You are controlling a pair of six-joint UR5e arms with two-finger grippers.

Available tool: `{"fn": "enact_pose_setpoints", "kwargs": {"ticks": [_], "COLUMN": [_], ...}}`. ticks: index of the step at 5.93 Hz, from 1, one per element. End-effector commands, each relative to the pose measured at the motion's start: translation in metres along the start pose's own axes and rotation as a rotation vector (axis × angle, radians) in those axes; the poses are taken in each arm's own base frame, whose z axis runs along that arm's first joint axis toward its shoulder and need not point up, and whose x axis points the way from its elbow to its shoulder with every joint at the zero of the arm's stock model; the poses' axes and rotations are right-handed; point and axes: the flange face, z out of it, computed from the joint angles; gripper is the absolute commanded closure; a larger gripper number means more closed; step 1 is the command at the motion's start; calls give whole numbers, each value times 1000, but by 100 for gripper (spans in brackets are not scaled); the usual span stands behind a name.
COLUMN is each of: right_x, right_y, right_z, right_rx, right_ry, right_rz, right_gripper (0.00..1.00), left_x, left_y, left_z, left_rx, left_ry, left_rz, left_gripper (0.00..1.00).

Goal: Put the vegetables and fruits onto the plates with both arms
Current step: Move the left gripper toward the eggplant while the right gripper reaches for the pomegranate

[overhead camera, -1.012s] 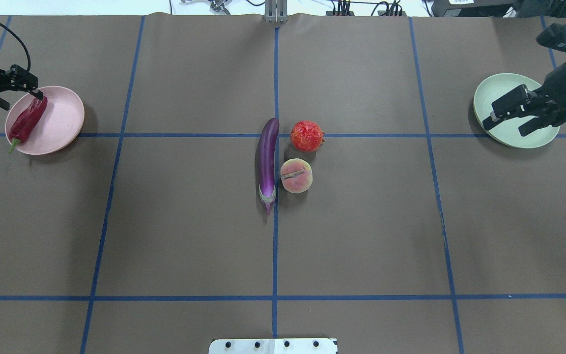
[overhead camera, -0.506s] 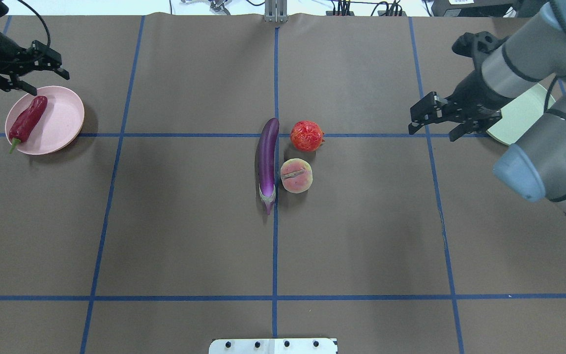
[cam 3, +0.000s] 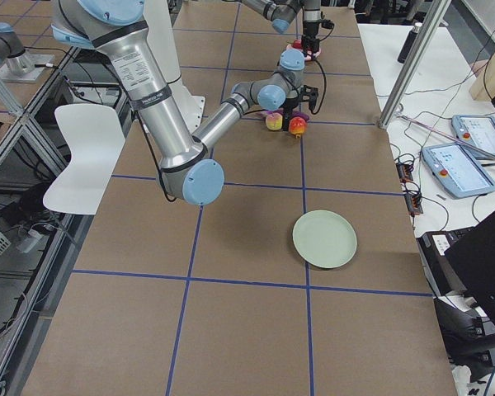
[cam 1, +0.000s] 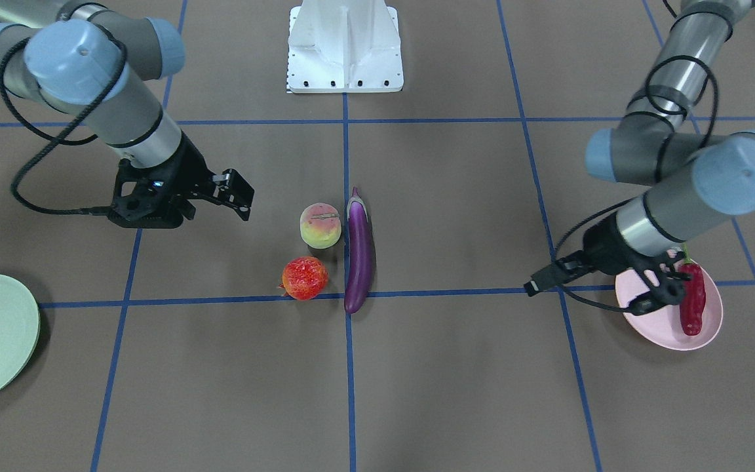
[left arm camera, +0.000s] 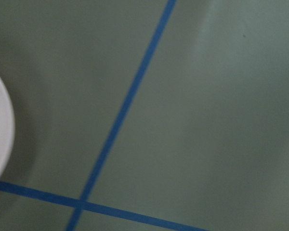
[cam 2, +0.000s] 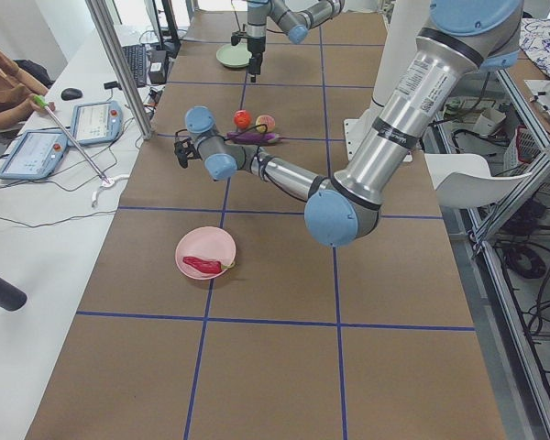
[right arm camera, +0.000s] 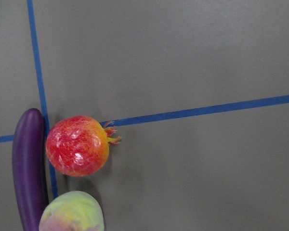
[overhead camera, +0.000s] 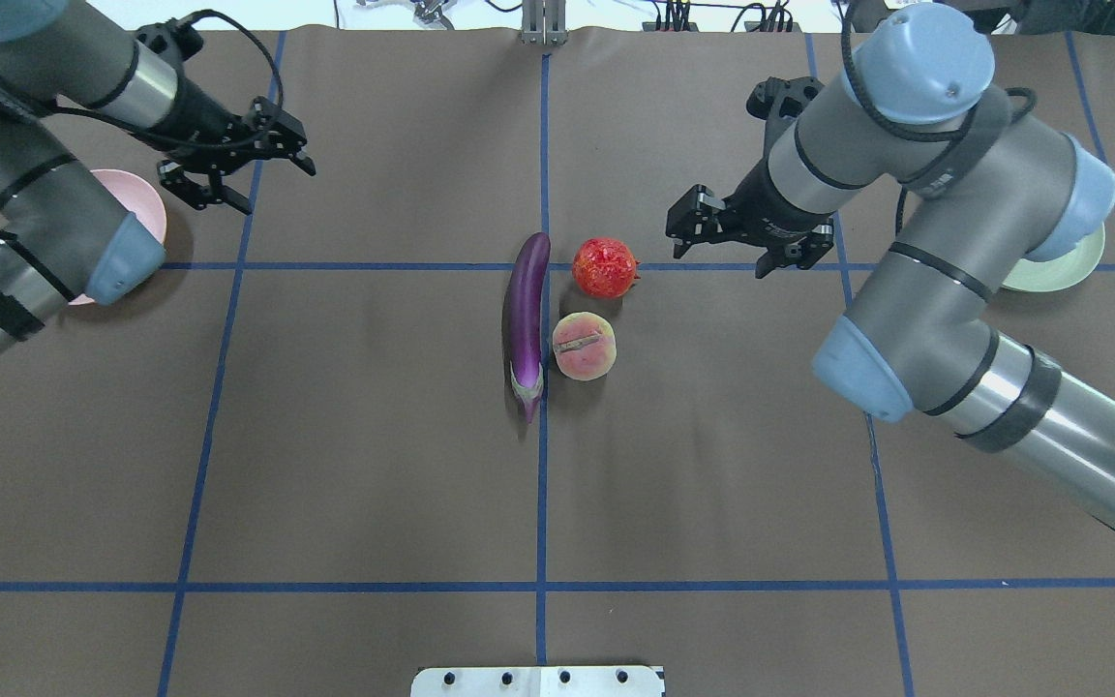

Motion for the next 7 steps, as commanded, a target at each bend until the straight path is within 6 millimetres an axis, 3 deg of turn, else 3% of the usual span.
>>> {"fn": "enact_pose_setpoints", "kwargs": {"ticks": [1, 2, 4, 6, 7], "right_x": [-34, -45, -66, -64, -61], "right_y": [-11, -14, 5, 18, 14], "right_z": [54, 71, 100, 114, 122], "right_rx": [86, 110, 125, 107, 108], "right_ry": [-80, -62, -49, -28, -12], "right_rz": [136, 165, 245, 269, 272], "right_gripper": [0, 0, 0, 0, 2], "left_x": [83, 90, 102, 106, 106], "left_y": [73, 85, 91, 92, 92], "left_z": [46, 59, 56, 55, 55], "left_rx": [8, 39, 43, 43, 43], "left_ry": [37, 34, 51, 55, 55], "left_rz": [23, 22, -24, -28, -34], "left_gripper": [0, 0, 0, 0, 0]}}
